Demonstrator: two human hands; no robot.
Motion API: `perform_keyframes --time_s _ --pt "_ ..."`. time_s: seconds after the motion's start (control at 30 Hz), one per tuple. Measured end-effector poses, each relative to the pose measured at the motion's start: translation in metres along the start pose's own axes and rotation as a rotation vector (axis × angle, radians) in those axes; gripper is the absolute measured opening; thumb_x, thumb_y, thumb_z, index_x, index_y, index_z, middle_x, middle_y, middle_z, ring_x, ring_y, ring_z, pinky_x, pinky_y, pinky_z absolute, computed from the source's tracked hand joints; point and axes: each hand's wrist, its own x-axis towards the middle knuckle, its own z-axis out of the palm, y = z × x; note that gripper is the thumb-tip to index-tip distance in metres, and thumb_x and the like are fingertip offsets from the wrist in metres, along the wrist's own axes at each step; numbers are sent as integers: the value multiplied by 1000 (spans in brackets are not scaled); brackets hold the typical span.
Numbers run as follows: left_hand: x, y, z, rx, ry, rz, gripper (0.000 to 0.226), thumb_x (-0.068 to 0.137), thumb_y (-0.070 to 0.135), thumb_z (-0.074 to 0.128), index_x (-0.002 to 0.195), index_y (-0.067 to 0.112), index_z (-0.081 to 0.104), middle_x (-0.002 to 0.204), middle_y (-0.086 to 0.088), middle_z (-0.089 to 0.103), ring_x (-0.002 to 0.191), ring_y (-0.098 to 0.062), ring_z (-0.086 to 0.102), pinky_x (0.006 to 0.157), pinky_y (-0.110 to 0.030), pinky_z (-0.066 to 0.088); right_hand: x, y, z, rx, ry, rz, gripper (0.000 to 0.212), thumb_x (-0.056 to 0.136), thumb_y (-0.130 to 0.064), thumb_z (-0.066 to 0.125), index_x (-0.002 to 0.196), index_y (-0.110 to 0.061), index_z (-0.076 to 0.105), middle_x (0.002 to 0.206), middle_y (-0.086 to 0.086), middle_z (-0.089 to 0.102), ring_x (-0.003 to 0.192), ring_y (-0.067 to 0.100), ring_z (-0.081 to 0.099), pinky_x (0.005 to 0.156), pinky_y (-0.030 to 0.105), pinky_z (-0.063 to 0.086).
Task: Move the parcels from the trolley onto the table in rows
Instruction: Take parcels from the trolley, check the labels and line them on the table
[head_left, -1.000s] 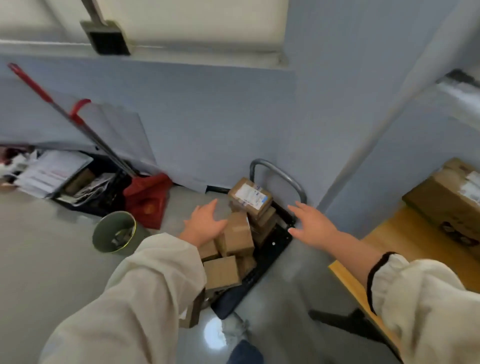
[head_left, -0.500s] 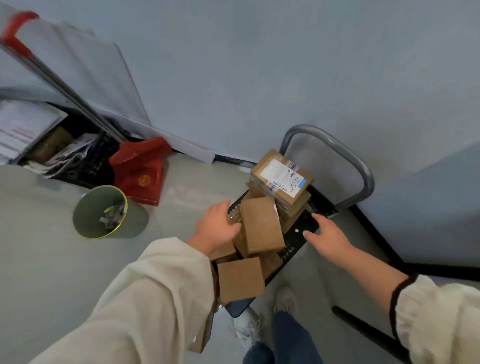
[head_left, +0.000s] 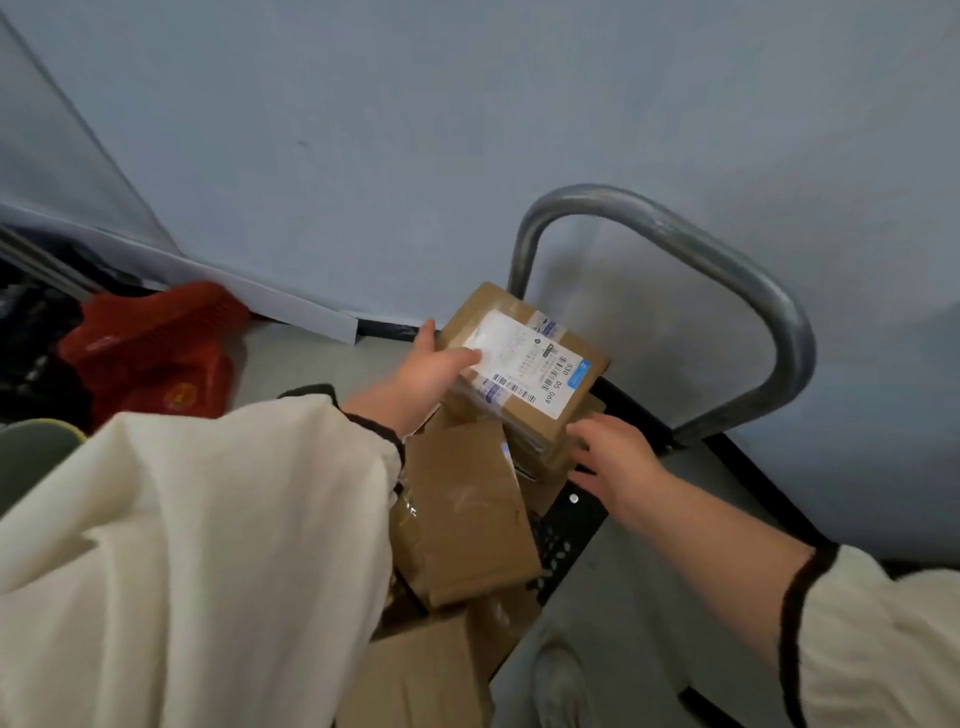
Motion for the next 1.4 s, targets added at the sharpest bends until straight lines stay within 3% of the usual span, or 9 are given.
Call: perform_keyframes --time_s 0.2,0.3,0.47,0.6,0.7,0.83,0.97,1.17,1.4 --pt "-14 6 5 56 49 11 71 89 19 61 148 16 21 142 -3 40 106 -14 42 85 -29 37 -13 0 0 94 -108 -3 15 92 -16 52 98 -27 59 97 -5 67 90 11 63 73 26 46" --pt "-38 20 -4 85 58 69 69 89 14 59 148 16 23 144 -3 37 114 -16 43 92 -31 39 -38 -15 -6 30 -119 -78 23 93 -13 50 102 -31 60 105 -8 67 97 8 62 88 29 45" --pt "-105 71 -36 -25 96 151 59 90 -1 48 144 16 31 142 1 42 113 -13 51 83 -25 45 -123 -69 -23 -133 -70 -283 26 91 -12 51 91 -36 61 89 -21 67 78 -5 62 63 19 45" --pt "-184 120 -76 -43 157 326 54 89 -2 50 137 21 41 120 13 52 95 3 54 76 -12 44 -214 -116 -22 -156 -61 -554 44 89 -8 55 117 -42 55 104 -30 64 94 -10 60 69 12 46" --pt "-260 158 -108 -58 246 443 50 86 -5 55 129 19 48 116 11 54 104 -4 50 79 -3 40 -288 -141 -3 -172 -50 -682 55 88 -9 58 134 -37 44 120 -22 58 104 -12 55 72 5 45" --pt "-346 194 -163 -234 351 533 43 87 -7 55 120 20 51 113 8 59 97 -4 56 80 -9 45 -372 -165 42 -184 -63 -851 47 87 -13 60 117 -48 52 116 -12 59 95 -20 53 68 0 43" --pt "-416 211 -219 -333 475 594 42 88 1 60 114 33 55 115 17 61 97 5 60 77 -8 47 -435 -195 89 -241 -139 -966 42 86 -22 60 111 -54 51 117 -7 55 101 1 56 86 31 49" --pt "-481 232 -263 -434 589 660 33 87 6 62 109 30 64 105 10 70 96 -6 65 82 -27 55 -498 -239 127 -321 -224 -1088 36 89 -16 58 113 -44 55 112 1 48 105 16 55 97 38 42" --pt "-514 250 -268 -519 554 728 33 88 3 59 116 22 61 102 7 71 91 -9 68 69 -23 56 -546 -261 129 -355 -285 -1224 27 92 -20 54 86 -45 63 94 -8 51 75 -1 62 51 7 45"
